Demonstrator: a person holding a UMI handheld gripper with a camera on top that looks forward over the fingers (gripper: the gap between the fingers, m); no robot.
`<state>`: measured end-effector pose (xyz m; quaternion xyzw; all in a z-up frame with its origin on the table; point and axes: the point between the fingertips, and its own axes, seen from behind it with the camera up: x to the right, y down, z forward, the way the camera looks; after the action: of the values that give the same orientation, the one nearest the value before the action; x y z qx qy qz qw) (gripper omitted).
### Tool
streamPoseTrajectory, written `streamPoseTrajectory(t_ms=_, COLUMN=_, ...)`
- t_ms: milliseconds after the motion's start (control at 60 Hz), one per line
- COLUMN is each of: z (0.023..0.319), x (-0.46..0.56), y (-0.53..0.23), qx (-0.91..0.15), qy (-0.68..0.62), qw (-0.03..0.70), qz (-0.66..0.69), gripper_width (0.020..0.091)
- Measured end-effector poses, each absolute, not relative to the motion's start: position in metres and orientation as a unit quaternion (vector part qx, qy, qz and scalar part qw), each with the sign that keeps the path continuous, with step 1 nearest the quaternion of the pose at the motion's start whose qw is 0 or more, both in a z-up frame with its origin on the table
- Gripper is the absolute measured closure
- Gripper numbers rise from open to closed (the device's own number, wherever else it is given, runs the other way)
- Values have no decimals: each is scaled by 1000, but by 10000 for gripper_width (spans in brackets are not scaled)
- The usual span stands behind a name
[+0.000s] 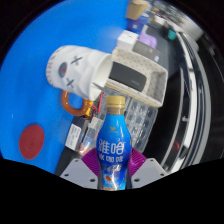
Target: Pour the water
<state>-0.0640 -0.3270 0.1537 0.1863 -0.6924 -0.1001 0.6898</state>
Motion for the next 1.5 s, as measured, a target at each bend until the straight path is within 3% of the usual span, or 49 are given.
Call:
streamPoseTrajectory(t_ms=267, z=156, x=-59, y=-363, qx=305, qy=-643, qw=678, qz=-182, gripper_width=774)
streamPoseTrajectory(t_ms=450, z=157, x=-56, y=-365, qx=280, qy=-657, qw=682, qz=-159, gripper_width=772)
streamPoseTrajectory(t_ms=567, z=166, x=-57, y=-351, qx=190, qy=-694, qw=688, qz=-92, gripper_width=772)
streamPoseTrajectory(t_ms=750, z=170, x=-51, y=-335, qx=-65, qy=-742, qw=653, qz=142, gripper_width=773)
streamPoseTrajectory(t_ms=883, z=165, x=-44, y=-335, qx=-265, qy=-709, qw=566, qz=326, gripper_width=772)
streamPoseTrajectory(t_ms=950, z=169, x=-46, y=-312, qx=-326, qy=-690, qw=504, qz=405, gripper_width=770)
streamPoseTrajectory(t_ms=1017, z=155, x=-41, y=-322, qx=-387, qy=-653, qw=476, qz=443, gripper_width=772)
streamPoseTrajectory(t_ms=1167, z=132, x=-37, y=-305, qx=-439, qy=-625, qw=390, qz=514, gripper_width=772)
streamPoseTrajectory(t_ms=1333, z=89, x=-34, y=-298, qx=-445, qy=-632, qw=390, qz=501, gripper_width=761)
streamPoseTrajectory(t_ms=1500, z=91, x=-34, y=-294, qx=-436, qy=-622, qw=397, qz=516, gripper_width=747)
